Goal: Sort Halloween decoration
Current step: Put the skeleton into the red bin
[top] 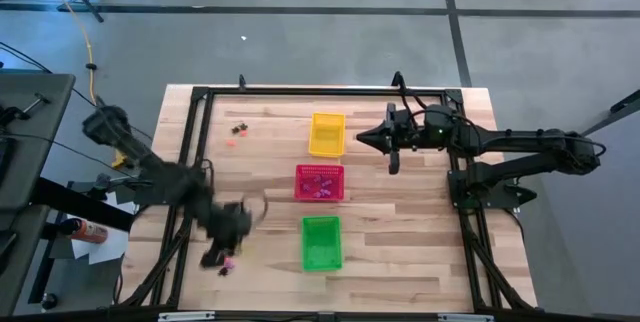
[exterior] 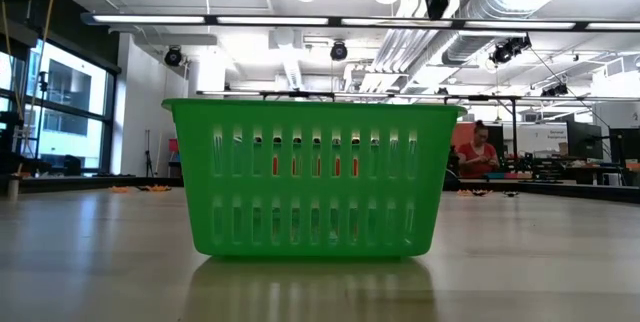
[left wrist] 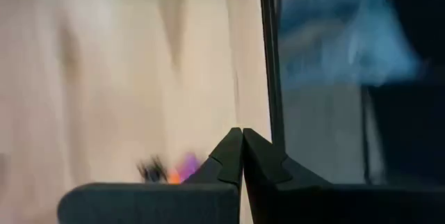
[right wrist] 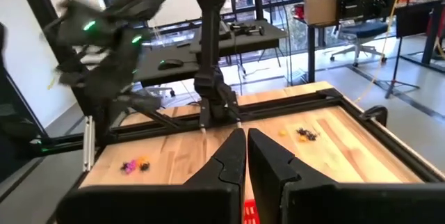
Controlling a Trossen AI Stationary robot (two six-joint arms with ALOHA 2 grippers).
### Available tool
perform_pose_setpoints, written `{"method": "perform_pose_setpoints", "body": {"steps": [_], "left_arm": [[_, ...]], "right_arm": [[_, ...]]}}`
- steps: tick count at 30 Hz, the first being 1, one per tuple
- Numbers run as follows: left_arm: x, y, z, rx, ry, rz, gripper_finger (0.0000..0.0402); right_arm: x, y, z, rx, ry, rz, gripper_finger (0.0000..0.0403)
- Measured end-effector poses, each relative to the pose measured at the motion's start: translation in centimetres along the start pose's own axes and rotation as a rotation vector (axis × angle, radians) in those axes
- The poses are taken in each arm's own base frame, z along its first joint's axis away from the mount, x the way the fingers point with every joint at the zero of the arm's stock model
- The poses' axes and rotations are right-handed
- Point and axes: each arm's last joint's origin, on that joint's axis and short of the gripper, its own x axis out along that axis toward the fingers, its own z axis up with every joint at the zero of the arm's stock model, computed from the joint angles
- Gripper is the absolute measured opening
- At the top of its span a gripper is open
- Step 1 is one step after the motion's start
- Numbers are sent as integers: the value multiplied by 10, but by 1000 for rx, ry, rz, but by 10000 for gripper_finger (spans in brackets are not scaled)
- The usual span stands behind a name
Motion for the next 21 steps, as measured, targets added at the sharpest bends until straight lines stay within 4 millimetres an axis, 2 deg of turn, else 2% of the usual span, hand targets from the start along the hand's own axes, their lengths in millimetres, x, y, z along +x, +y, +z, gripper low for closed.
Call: {"method": "perform_pose_setpoints", "body": {"steps": [3, 7, 11, 14, 17, 21], "left_arm": [[28, -22, -16, 52, 83, 0, 0], [59, -36, -31, 136, 146, 49, 10], [81, -32, -34, 222, 182, 125, 37], [92, -26, -31, 201, 203, 163, 63], [99, -24, -33, 172, 241, 162, 87], [105, -24, -37, 221, 258, 180, 116]], "right_arm": [[0, -1, 0, -12, 5, -4, 12], [0, -1, -2, -13, 22, -6, 12], [0, -1, -3, -8, 33, -8, 12], [0, -1, -3, -8, 34, -8, 12], [0, -1, -4, -7, 39, -8, 12], [0, -1, -4, -5, 41, -9, 12]]}}
